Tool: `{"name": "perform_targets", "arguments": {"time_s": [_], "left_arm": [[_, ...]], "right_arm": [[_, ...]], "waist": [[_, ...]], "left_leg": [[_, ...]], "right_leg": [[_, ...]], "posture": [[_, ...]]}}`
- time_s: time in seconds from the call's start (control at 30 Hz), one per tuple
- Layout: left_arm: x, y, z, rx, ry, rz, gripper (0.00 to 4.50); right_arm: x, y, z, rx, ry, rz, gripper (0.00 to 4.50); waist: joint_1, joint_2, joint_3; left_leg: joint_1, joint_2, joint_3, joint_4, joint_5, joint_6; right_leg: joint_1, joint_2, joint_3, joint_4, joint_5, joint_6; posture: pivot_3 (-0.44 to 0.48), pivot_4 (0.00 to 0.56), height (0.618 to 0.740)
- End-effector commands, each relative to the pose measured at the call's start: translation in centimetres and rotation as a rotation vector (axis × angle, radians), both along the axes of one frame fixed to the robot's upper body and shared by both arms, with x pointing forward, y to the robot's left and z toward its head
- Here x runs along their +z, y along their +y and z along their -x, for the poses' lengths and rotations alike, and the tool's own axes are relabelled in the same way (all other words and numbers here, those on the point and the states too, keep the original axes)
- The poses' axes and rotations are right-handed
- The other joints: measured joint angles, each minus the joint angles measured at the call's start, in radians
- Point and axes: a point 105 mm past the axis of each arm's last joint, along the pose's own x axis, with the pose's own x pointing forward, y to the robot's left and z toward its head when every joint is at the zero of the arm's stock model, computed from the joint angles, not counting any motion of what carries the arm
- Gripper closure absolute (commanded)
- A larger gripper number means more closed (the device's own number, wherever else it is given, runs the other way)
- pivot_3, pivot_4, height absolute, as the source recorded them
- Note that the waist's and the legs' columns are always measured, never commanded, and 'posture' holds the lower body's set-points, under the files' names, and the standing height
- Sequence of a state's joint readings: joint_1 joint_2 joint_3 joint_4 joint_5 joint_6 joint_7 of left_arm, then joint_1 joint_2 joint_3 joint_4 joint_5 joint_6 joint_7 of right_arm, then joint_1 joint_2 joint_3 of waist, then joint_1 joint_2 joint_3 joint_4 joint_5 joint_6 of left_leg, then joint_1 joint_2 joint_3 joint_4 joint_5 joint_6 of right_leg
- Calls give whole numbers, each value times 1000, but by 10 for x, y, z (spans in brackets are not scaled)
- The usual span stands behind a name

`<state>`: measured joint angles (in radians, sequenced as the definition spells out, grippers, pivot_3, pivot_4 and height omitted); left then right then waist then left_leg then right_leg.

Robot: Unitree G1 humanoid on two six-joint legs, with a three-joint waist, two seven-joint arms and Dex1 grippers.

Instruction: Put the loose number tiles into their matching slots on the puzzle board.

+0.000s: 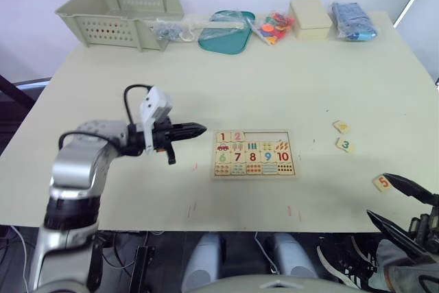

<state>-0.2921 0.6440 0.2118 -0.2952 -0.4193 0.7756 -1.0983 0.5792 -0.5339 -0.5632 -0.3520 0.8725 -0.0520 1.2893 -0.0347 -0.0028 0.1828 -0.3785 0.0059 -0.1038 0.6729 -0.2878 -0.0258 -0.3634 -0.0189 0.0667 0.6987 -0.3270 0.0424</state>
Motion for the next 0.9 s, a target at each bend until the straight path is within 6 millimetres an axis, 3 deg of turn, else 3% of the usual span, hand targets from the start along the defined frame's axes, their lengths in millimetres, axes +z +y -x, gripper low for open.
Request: {"name": "perform_targets", "arguments": {"time_s": [0.03, 0.37, 0.47, 0.6, 0.63, 0.67, 0.73, 0.77, 0.9], "left_arm": [[12, 9, 12, 109, -111, 54, 4438], [-14, 32, 51, 299, -118, 181, 4438], [-36, 45, 72, 356, -68, 202, 3717], [-46, 58, 84, 424, -70, 212, 1855], [-48, 60, 86, 429, -65, 212, 1695], [-50, 61, 89, 430, -61, 208, 986], [-53, 62, 92, 436, -56, 204, 319], [-53, 62, 93, 437, -55, 205, 46], [-57, 63, 97, 442, -47, 202, 46]], "right_arm": [[6, -10, -1, 11, 1, 1, 0], [-10, -49, -18, -122, 113, 60, 0], [-16, -72, -22, -230, 135, 43, 0], [-26, -89, -19, -286, 167, 56, 0], [-28, -92, -18, -290, 175, 62, 0], [-30, -95, -17, -297, 181, 66, 0], [-32, -99, -16, -304, 192, 75, 0], [-33, -100, -16, -303, 199, 80, 0], [-38, -108, -14, -308, 226, 94, 0]], "waist": [[1, -1, 0], [20, -2, -1], [17, -3, -1], [23, -4, -1], [24, -3, -2], [24, -3, -2], [21, -2, -2], [20, -2, -2], [15, -2, -2]], "left_leg": [[0, 0, 0, 0, 0, 0], [1, 0, 0, 0, 0, 0], [1, 0, 2, 0, 0, 0], [1, -1, 6, -2, 0, 0], [1, 0, 5, -2, 0, 0], [1, 0, 4, -2, 0, 0], [2, 0, 6, -2, 0, 0], [2, 0, 7, -2, 0, 0], [3, 0, 11, -2, 0, 0]], "right_leg": [[0, 0, 0, -1, 0, 0], [1, -1, 1, -2, 0, 0], [1, 0, 1, -2, 0, 0], [1, 0, 2, -3, 0, 0], [2, 0, 2, -3, 0, 0], [2, 0, 2, -3, 0, 0], [3, 1, 2, -3, 0, 0], [3, 1, 2, -3, 0, 0], [3, 1, 4, -3, 0, 0]], "posture": [[0, 150, 740], [0, 150, 740], [0, 150, 740], [0, 150, 740], [0, 150, 740], [0, 150, 740], [0, 150, 740], [0, 150, 740], [0, 150, 740]]}}
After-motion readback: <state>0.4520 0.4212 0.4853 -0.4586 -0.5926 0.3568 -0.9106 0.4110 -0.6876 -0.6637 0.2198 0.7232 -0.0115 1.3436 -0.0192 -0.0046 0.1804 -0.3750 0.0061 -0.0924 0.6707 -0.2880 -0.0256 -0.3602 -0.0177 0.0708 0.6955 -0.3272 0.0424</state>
